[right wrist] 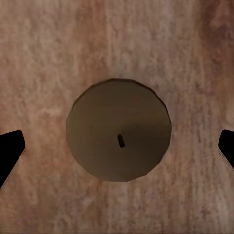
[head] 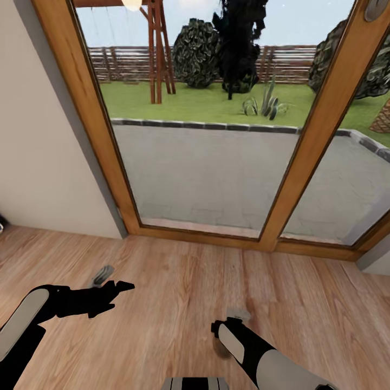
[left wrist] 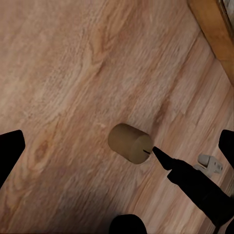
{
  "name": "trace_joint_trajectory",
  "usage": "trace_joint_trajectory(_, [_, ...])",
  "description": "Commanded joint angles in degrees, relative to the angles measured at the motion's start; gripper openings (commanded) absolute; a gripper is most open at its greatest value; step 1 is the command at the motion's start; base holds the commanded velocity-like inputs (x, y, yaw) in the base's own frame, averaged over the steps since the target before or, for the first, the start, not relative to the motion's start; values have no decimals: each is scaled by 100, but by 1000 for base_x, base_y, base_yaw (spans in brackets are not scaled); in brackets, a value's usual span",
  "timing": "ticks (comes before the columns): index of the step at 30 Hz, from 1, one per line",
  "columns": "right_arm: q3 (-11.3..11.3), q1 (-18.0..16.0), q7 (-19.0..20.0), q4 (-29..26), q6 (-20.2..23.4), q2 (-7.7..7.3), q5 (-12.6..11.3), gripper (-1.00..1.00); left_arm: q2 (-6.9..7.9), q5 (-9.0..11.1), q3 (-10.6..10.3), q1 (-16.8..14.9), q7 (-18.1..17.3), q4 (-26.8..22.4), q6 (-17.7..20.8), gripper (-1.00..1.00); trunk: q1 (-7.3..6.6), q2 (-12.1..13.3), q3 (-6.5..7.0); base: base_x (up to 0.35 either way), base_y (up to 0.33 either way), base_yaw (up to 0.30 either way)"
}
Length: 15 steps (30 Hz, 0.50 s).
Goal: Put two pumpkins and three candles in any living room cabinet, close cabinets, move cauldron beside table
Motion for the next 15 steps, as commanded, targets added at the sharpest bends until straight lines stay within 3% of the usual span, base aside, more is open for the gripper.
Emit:
trace_joint_trajectory(1, [48,-4,-41,-10,29,-6,-33,100,2,58,-5,-4,60,-4,-3,100,1,-2,-5,134,0,0])
trace_joint_trajectory(8, [48,-4,-41,-10,29,-1,-33,100,-1,58,-5,-4,60,-4,-3,100,1,-2,-5,146,0,0])
trace_joint_trajectory(15, [48,-4,-41,-10,28,-1,-33,100,-3,62,4,-4,59,-4,-5,100,3,-3,-27,27,0,0])
